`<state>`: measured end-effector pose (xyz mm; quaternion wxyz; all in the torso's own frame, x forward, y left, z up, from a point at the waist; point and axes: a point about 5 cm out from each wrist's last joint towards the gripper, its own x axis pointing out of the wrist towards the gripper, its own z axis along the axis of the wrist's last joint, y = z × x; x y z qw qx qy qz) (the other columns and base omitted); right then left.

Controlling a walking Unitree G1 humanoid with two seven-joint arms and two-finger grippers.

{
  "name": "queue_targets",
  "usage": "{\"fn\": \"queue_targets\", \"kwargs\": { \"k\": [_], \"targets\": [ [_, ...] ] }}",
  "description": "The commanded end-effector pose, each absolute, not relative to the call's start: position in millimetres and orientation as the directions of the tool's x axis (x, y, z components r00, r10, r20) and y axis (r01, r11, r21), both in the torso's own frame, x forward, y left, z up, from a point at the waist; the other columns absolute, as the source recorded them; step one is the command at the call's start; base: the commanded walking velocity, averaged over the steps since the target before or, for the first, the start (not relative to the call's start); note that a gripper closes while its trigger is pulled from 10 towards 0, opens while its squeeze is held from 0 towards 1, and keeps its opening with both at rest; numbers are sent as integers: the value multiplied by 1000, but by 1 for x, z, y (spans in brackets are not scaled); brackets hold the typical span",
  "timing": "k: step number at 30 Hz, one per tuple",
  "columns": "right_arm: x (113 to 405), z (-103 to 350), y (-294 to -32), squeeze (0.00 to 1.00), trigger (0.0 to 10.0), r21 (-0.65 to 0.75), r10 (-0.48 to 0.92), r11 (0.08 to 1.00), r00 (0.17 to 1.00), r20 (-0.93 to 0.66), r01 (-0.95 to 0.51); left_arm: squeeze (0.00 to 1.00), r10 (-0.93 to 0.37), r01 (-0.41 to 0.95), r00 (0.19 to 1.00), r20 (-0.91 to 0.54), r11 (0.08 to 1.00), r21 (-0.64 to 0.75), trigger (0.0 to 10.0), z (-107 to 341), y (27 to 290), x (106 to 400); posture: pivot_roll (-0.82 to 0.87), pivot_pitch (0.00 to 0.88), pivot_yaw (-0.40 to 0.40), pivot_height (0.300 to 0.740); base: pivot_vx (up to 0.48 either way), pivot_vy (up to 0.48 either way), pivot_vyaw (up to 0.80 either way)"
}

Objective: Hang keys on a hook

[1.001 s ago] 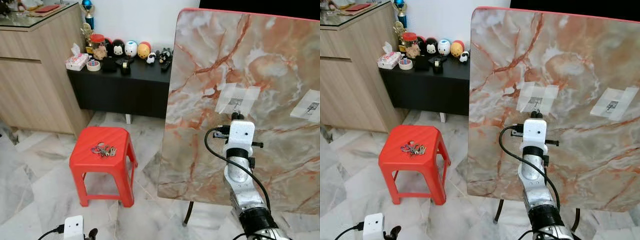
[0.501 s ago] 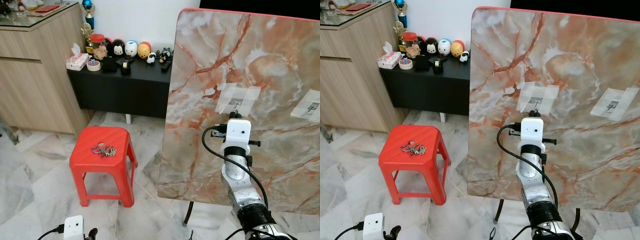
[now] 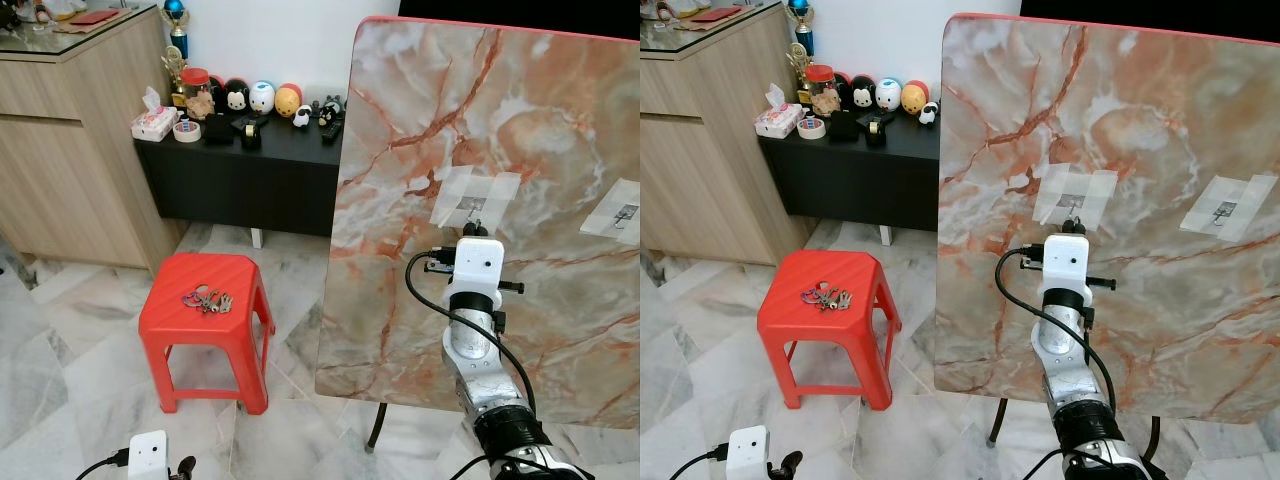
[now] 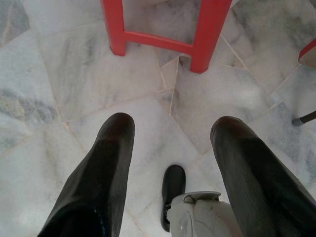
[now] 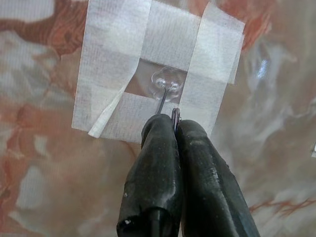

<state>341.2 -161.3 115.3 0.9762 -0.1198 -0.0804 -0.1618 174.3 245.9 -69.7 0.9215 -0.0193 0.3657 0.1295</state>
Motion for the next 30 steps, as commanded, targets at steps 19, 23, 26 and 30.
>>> {"fn": "queue_targets", "kwargs": {
  "k": [19, 23, 26, 30],
  "targets": [
    [356, 125, -164, 0, 10000, -220, -312, 911, 932, 185, 349, 0, 221, -253, 689, -691, 966, 57, 10000, -72, 242, 173, 90, 0, -81, 740, 0, 0, 0],
    [356, 121, -163, 0, 10000, -242, -303, 911, 939, 163, 335, 0, 220, -250, 689, -690, 966, 59, 10000, -72, 242, 173, 90, 0, -81, 740, 0, 0, 0],
    [357, 120, -162, 0, 10000, -250, -293, 912, 944, 154, 324, 0, 220, -249, 690, -690, 967, 60, 10000, -72, 242, 174, 92, 0, -81, 740, 0, 0, 0],
    [357, 119, -161, 0, 10000, -258, -285, 914, 947, 146, 314, 0, 221, -250, 690, -689, 966, 60, 10000, -72, 242, 174, 92, 0, -81, 740, 0, 0, 0]
  ]
}}
